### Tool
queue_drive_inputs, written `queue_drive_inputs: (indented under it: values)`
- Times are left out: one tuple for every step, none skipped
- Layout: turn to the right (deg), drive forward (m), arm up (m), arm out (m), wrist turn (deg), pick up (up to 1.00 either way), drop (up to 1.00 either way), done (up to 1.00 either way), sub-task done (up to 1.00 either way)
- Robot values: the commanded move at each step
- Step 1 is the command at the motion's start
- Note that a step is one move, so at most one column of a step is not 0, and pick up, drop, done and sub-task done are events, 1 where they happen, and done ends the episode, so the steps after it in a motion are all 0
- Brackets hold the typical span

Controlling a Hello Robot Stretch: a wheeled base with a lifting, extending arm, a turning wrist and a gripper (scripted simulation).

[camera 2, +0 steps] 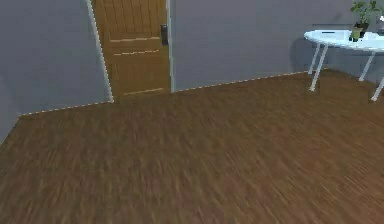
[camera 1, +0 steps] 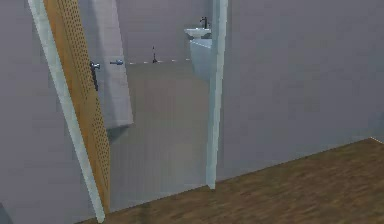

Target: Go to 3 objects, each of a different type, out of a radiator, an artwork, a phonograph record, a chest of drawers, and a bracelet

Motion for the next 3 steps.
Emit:
queue_drive_inputs:
  values:
    - [0.0,0.95,0.00,0.00,0.0,0.00,0.00,0.00,0.00]
    - [-18.0,0.00,0.00,0.00,0.0,0.00,0.00,0.00,0.00]
    - [0.0,1.00,0.00,0.00,0.0,0.00,0.00,0.00,0.00]
